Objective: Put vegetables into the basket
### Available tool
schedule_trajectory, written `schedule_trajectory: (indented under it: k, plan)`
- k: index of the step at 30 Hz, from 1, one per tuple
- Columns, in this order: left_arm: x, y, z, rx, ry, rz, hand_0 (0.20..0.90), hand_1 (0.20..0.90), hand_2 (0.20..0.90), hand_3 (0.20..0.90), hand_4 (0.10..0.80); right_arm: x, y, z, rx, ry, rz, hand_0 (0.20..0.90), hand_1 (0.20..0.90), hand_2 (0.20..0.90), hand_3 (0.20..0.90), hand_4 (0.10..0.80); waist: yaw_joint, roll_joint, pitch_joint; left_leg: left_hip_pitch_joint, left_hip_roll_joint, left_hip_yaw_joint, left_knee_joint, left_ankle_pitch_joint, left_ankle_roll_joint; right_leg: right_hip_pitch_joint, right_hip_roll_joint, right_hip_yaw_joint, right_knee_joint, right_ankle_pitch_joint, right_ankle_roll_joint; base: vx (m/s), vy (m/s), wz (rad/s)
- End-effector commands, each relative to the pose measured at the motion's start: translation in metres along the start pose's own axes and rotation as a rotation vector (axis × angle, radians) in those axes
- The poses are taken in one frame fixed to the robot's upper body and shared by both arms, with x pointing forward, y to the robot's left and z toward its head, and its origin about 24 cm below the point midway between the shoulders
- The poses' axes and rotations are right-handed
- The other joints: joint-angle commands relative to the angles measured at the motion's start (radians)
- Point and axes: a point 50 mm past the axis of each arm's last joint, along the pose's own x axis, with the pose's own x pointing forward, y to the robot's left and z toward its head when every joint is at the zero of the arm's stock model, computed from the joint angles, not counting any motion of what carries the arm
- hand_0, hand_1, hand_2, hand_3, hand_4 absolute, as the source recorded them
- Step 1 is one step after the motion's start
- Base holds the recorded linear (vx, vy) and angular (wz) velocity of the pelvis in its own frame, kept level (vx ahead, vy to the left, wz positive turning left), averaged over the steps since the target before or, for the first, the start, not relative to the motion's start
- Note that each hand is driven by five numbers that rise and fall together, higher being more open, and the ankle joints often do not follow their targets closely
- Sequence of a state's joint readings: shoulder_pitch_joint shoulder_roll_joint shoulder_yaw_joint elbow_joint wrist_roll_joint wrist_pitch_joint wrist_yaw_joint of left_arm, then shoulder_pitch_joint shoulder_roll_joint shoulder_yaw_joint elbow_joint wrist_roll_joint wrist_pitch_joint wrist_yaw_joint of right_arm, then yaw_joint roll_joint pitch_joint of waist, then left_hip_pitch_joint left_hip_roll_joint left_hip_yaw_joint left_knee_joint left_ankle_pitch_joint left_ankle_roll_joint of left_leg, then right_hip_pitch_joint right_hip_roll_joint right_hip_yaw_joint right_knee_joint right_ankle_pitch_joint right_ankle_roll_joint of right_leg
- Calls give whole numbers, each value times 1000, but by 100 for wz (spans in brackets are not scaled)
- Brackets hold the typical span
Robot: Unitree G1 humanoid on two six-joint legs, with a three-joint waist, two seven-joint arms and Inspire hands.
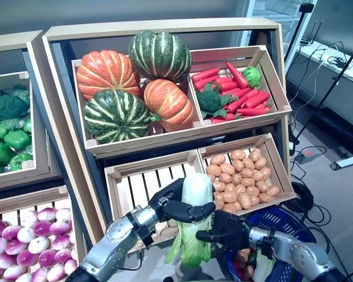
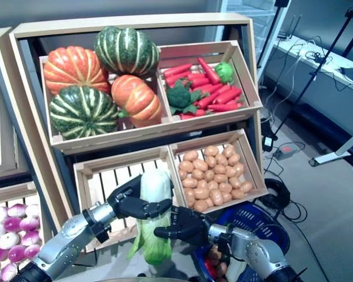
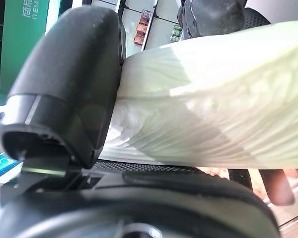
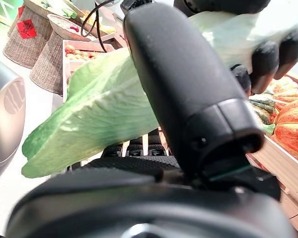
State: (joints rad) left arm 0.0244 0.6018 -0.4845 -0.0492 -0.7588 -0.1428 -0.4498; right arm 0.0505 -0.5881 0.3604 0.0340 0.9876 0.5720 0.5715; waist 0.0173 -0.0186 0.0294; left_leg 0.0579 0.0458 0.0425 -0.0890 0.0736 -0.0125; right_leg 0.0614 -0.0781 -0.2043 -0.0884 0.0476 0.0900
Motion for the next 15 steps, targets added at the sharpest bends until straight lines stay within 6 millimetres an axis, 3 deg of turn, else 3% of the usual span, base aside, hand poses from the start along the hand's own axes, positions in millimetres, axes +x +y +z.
schedule_trajectory:
  k: [1, 2, 3, 4, 5, 15]
  plan:
    - [37, -38, 114, 117, -673, -259, 300, 300, 300, 300, 400, 26, 24, -16, 20, 113, 197, 900, 900, 900, 900, 800, 13, -36, -44, -3, 9, -22, 2, -71, -29, 20, -65, 13, 1, 12, 44, 0, 0, 0]
    - [36, -37, 116, 122, -687, -249, 300, 300, 300, 300, 400, 25, 23, -16, 25, 113, 194, 900, 900, 900, 900, 800, 13, -37, -44, -3, 9, -22, 2, -71, -29, 20, -65, 13, 1, 12, 44, 0, 0, 0]
    - [35, -36, 118, 123, -698, -242, 300, 300, 300, 300, 400, 24, 22, -16, 28, 112, 192, 542, 542, 542, 542, 562, 13, -37, -45, -3, 9, -23, 2, -71, -29, 20, -65, 13, 1, 12, 44, 0, 0, 0]
    - [34, -35, 120, 124, -709, -236, 300, 300, 300, 300, 400, 23, 21, -16, 31, 112, 188, 509, 509, 509, 509, 540, 13, -38, -45, -3, 9, -23, 2, -71, -29, 20, -64, 13, 1, 12, 43, 0, 0, 0]
    - [33, -34, 122, 131, -723, -228, 300, 300, 300, 300, 400, 22, 20, -16, 34, 113, 183, 300, 300, 300, 300, 400, 13, -38, -46, -3, 9, -23, 2, -71, -29, 20, -64, 13, 1, 12, 43, 0, 0, 0]
    - [24, -29, 138, 194, -815, -184, 300, 300, 300, 300, 400, 18, 13, -16, 62, 87, 149, 300, 300, 300, 300, 400, 13, -39, -46, -3, 9, -25, 2, -71, -31, 22, -64, 10, 2, 11, 40, 0, 0, 0]
